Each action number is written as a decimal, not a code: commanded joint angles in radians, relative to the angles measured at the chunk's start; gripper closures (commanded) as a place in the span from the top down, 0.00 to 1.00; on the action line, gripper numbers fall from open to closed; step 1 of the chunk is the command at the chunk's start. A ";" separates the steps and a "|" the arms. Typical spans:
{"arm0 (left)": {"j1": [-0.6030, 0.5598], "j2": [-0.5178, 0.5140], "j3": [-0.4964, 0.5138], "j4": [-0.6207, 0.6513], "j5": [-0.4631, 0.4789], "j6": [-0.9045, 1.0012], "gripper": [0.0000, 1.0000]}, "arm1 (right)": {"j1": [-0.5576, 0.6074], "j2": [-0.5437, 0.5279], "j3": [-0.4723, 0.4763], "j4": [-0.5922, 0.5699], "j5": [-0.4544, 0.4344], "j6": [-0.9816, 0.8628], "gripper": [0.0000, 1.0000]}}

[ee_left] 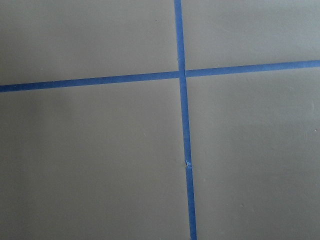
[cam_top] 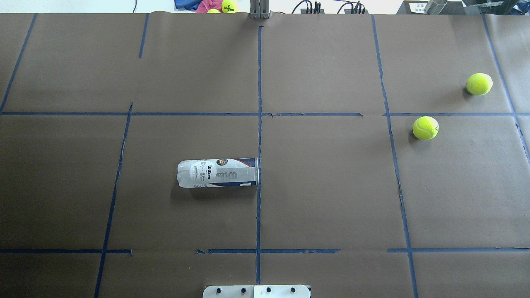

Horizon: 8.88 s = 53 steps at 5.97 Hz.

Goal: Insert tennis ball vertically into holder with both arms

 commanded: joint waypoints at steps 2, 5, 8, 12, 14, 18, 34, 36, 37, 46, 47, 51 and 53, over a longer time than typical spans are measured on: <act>0.002 0.020 -0.008 0.000 0.001 0.000 1.00 | 0.000 -0.002 0.026 -0.003 0.003 0.004 1.00; 0.008 -0.059 0.012 -0.044 0.026 -0.005 1.00 | -0.017 0.052 0.026 -0.003 0.005 0.010 1.00; 0.018 -0.127 -0.014 -0.197 0.014 -0.003 1.00 | -0.026 0.081 0.034 0.000 0.000 0.010 1.00; 0.272 -0.260 -0.059 -0.495 0.023 -0.080 1.00 | -0.028 0.086 0.037 0.000 0.000 0.010 1.00; 0.455 -0.430 -0.067 -0.488 0.032 -0.150 1.00 | -0.028 0.087 0.037 0.000 0.000 0.010 1.00; 0.890 -0.599 -0.103 -0.398 0.439 -0.219 1.00 | -0.029 0.087 0.037 0.000 0.000 0.010 1.00; 1.178 -0.953 0.267 0.081 0.741 0.058 0.97 | -0.037 0.087 0.032 -0.002 -0.001 0.011 1.00; 1.178 -0.948 0.276 0.036 0.741 0.058 0.95 | -0.038 0.087 0.031 -0.002 -0.003 0.011 1.00; 1.178 -0.948 0.294 0.016 0.741 0.058 0.95 | -0.037 0.086 0.029 -0.002 -0.003 0.011 1.00; 1.112 -0.939 0.086 0.034 0.729 0.071 0.82 | -0.041 0.087 0.029 -0.002 -0.003 0.013 1.00; 1.082 -0.939 0.052 0.031 0.709 0.071 0.79 | -0.041 0.090 0.029 -0.002 -0.003 0.013 1.00; 0.931 -0.937 -0.072 -0.281 0.467 -0.154 0.79 | -0.041 0.097 0.029 -0.002 -0.003 0.013 1.00; 0.928 -0.869 -0.072 -0.658 0.463 -0.353 0.80 | -0.043 0.097 0.031 -0.002 -0.003 0.014 1.00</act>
